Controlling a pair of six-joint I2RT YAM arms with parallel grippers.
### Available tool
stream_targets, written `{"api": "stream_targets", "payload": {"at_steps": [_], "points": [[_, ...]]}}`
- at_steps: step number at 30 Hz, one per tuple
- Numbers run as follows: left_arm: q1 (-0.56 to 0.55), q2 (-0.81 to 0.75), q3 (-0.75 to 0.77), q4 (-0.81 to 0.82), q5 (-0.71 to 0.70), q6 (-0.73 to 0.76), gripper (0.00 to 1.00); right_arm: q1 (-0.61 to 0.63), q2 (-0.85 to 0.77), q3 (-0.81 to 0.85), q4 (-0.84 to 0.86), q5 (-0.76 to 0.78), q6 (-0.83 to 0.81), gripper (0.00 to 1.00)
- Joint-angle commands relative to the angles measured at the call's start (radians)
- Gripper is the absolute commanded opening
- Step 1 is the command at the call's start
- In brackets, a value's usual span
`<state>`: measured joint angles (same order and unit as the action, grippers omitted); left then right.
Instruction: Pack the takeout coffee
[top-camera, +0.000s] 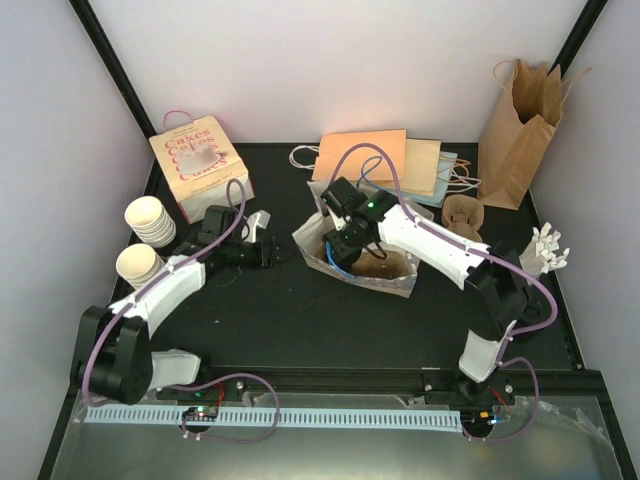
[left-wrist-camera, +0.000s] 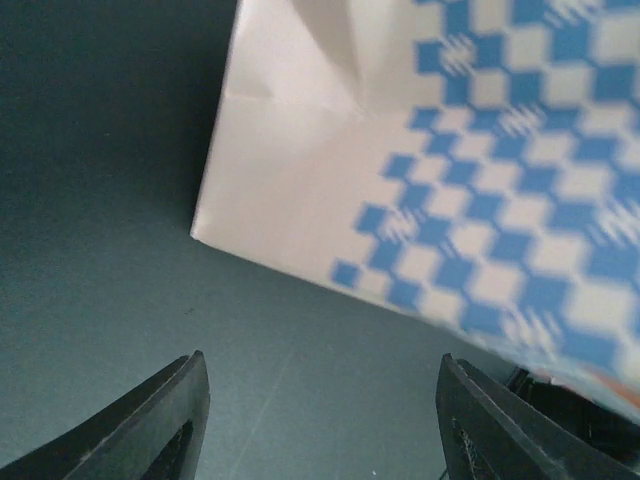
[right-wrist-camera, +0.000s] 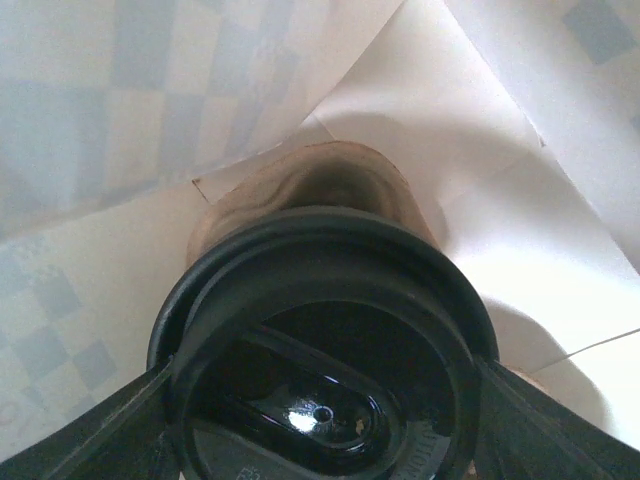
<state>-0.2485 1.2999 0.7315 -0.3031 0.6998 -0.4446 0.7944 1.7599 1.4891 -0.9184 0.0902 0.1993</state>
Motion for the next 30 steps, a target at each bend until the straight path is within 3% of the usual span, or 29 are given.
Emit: {"api": "stream_targets", "payload": {"at_steps": [1, 8, 13, 19, 30], "points": [[-0.029, -0.096, -0.039, 0.025, 0.001, 0.044, 0.66, -0.054, 0.046, 0.084, -0.079, -0.087, -0.02, 0.64], [-0.062, -0.292, -0.104, 0.137, -0.031, 0.084, 0.73, -0.096, 0.094, 0.14, -0.113, -0.123, -0.046, 0.64], [-0.119, -0.394, 0.007, 0.084, -0.128, 0.094, 0.79, -0.103, 0.104, 0.16, -0.114, -0.144, -0.054, 0.64], [-0.209, -0.402, 0.142, -0.028, -0.244, 0.266, 0.85, -0.103, 0.105, 0.152, -0.105, -0.163, -0.057, 0.64], [-0.219, -0.502, 0.021, 0.172, -0.234, 0.571, 0.84, -0.103, 0.098, 0.127, -0.105, -0.159, -0.069, 0.64]]}}
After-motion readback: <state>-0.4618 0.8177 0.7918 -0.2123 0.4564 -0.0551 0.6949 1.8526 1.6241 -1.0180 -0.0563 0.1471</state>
